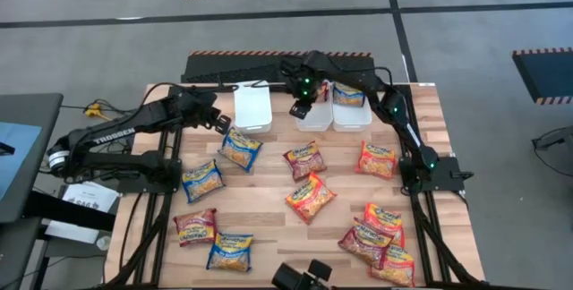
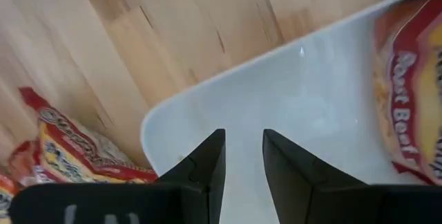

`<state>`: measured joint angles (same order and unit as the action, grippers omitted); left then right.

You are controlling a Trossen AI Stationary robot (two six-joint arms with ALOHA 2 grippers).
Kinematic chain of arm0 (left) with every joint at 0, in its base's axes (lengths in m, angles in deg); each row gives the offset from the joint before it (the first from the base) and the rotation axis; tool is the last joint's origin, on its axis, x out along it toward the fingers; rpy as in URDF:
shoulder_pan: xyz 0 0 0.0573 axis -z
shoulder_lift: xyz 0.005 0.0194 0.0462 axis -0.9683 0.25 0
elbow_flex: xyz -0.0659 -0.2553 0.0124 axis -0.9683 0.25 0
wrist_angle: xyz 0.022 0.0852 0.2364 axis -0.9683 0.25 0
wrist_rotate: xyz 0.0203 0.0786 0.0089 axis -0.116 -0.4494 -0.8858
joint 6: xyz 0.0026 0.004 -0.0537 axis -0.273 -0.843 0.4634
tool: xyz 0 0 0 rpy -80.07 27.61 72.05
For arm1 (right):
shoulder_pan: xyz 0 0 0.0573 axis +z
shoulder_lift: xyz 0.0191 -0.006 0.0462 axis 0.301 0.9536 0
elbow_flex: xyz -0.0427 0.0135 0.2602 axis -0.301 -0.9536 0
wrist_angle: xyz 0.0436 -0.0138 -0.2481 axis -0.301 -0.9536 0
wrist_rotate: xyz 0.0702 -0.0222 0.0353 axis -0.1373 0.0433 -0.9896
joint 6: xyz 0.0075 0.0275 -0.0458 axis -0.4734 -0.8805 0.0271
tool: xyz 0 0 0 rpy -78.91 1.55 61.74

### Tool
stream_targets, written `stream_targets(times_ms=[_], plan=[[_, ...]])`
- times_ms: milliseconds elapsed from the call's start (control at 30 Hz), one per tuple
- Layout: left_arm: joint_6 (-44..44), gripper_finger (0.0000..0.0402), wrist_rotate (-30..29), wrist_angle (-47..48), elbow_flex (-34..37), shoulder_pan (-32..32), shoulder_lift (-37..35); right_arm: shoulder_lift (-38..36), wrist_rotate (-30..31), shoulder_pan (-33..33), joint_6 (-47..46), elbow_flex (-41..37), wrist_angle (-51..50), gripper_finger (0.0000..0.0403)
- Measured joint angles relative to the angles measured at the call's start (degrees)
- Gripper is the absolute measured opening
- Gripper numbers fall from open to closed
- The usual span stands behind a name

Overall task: Sort Maruchan noodles
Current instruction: Adjust the middle white bin

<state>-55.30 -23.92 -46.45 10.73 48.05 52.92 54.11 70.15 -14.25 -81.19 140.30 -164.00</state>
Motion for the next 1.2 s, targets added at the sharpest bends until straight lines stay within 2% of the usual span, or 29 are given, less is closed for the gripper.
stream_targets(times_ms=[400,700,867,1200], plan=[[0.0,0.0000,-0.7,0.0,0.0,0.0,-0.5,0.0,0.0,0.0,-0.8,-2.9,10.0,0.0123],[0.0,0.0000,-0.8,0.0,0.0,0.0,-0.5,0.0,1.8,-2.5,-0.9,-2.9,10.2,0.0123],[0.0,0.0000,-0.8,0.0,0.0,0.0,-0.5,2.5,1.8,-3.1,-0.7,-2.9,10.3,0.0123],[0.0,0.0000,-1.1,0.0,0.0,0.0,-0.5,3.8,1.7,-2.3,0.0,-2.9,13.1,0.0123]])
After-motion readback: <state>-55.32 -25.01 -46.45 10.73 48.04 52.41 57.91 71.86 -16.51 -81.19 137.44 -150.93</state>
